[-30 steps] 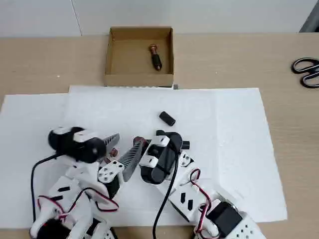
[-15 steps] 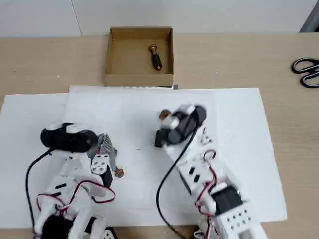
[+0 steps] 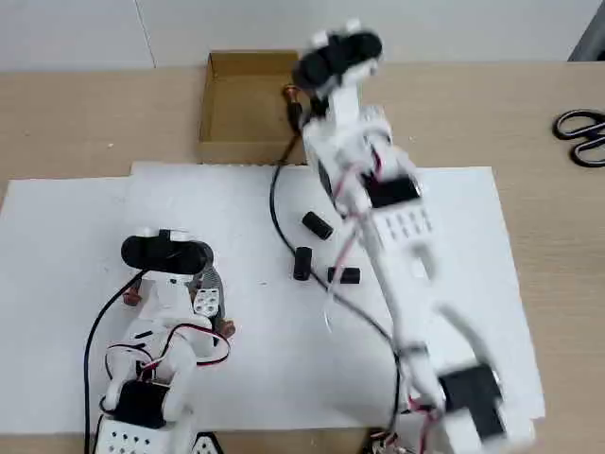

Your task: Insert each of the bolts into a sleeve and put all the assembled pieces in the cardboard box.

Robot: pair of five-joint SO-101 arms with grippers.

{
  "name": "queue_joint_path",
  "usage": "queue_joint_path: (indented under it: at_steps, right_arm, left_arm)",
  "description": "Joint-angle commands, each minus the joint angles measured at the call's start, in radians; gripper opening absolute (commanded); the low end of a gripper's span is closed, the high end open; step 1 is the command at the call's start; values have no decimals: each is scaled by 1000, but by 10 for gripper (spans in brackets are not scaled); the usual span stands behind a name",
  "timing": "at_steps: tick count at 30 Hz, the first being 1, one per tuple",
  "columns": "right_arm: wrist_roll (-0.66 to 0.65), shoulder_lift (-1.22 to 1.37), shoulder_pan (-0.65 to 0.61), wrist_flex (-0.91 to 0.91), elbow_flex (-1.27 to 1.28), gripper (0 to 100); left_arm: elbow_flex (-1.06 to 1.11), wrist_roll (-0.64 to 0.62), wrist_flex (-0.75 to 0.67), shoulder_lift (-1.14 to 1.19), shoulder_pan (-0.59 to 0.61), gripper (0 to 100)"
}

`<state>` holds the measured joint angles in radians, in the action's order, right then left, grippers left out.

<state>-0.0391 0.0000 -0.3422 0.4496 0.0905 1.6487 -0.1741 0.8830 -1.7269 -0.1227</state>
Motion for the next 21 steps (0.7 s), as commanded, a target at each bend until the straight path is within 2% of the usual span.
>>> queue_joint_path:
  at_steps: [1, 10, 14, 21]
  right_arm:
    - [9, 237, 8, -65, -327, 3]
    - [-55, 740, 4, -48, -856, 4]
    - [-55, 834, -2, 73, -1002, 15]
    - [-55, 885, 2, 305, -1137, 232]
  left_arm:
    - [15, 6, -46, -8, 8, 6]
    - [18, 6, -44, -8, 8, 6]
    - [18, 6, -44, -8, 8, 6]
    - [18, 6, -41, -8, 8, 6]
